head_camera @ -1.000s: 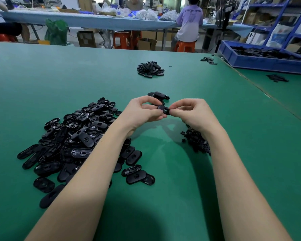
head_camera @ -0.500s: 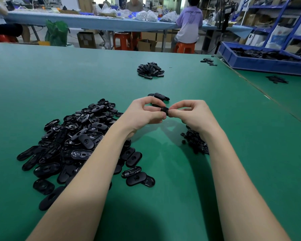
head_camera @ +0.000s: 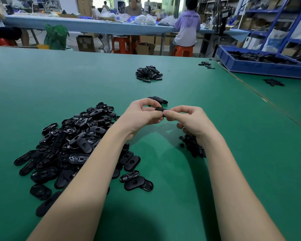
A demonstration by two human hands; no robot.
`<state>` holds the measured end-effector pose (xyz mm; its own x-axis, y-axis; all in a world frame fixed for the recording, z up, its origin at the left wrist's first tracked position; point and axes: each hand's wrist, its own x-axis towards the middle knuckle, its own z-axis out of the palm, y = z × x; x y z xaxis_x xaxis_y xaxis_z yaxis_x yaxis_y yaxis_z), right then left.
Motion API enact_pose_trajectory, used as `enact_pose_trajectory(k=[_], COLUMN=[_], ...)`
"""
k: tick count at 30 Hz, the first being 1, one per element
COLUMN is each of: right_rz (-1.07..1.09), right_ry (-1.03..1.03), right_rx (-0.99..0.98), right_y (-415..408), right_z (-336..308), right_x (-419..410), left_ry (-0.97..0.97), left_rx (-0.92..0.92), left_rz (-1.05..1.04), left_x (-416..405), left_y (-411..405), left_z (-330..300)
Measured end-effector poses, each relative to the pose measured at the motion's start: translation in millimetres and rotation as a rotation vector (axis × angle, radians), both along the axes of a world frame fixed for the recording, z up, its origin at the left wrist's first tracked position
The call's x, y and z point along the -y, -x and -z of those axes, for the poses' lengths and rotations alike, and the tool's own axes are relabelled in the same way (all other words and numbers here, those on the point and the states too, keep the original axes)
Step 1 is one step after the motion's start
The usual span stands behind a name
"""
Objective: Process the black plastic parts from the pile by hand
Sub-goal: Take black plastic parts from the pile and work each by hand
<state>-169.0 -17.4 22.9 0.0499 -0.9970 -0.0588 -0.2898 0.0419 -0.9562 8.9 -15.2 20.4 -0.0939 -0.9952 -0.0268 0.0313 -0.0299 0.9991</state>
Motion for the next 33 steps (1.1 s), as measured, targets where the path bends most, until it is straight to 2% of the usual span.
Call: enact_pose_trajectory(k=[12, 20, 33], right_rz=[-0.014, 0.018, 0.080], right_ry=[0.043, 0.089, 0.116], right_rx=[-0.021, -0.040, -0.094], right_y=[-3.2, -5.9, -8.9], right_z=[3.1, 9.9, 16.2], right_x=[4.4, 8.1, 10.9], left_ry=[-0.030, 0.006, 0.017], left_rx=[0.058, 0.184, 0.213], left_rz=[-0.026, -0.045, -0.055], left_x=[0.4, -0.8, 0.2], left_y=[0.7, 1.7, 6.0], left_z=[1.5, 3.6, 5.8])
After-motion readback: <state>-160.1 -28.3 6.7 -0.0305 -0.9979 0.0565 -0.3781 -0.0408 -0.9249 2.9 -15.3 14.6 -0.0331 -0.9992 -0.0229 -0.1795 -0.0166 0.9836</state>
